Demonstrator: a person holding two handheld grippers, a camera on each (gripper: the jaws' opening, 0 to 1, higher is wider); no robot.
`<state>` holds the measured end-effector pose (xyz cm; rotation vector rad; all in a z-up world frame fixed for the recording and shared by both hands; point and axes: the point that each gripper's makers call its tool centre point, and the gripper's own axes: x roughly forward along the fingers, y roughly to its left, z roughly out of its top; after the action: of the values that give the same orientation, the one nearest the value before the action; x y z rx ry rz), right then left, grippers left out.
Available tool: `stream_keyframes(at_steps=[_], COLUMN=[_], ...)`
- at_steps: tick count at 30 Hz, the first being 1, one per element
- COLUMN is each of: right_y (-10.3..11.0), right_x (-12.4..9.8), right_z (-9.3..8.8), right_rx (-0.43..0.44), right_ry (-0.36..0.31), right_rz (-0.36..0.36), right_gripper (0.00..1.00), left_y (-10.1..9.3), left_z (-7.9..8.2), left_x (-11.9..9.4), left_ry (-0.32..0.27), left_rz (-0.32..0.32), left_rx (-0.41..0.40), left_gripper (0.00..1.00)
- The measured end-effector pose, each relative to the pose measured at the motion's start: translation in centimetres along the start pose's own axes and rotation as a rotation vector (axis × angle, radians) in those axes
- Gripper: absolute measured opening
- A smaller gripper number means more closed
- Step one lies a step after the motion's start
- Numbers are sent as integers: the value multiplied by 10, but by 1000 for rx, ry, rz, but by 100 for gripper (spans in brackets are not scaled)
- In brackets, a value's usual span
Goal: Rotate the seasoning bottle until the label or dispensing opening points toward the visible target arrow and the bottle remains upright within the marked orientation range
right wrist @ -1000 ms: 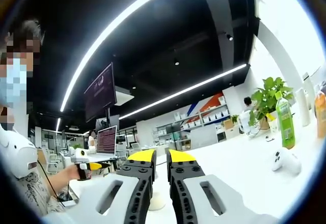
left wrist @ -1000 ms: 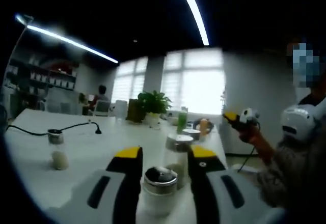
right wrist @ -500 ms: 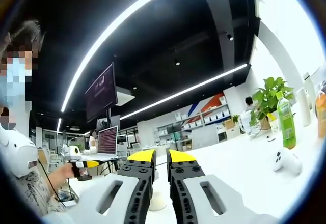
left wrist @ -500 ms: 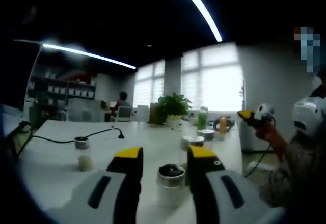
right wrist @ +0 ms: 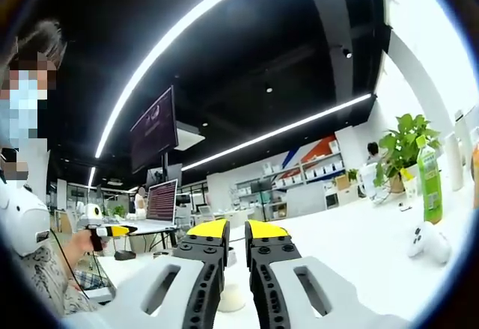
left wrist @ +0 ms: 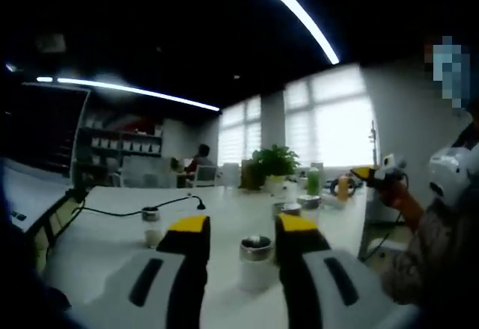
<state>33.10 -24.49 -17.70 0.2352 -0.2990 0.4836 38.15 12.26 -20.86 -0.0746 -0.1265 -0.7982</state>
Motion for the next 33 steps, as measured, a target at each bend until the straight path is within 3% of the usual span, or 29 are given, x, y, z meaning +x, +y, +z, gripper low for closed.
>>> stream_keyframes(at_steps=[7, 26, 33], right_y=[3, 2, 4], right_x=[12, 36, 46], right_z=[-6, -12, -13], right_rx=[12, 44, 51], right_ry=[14, 27, 33], right_rz=[44, 122, 157], right_gripper=[8, 9, 9], left_y=[-2, -3, 4], left_z=[12, 14, 22], left_x=[-21, -54, -75], left_ry=[-31, -10, -34], left_rz=[52, 187, 253], left_rx=[11, 49, 43], left_gripper=[37, 36, 35])
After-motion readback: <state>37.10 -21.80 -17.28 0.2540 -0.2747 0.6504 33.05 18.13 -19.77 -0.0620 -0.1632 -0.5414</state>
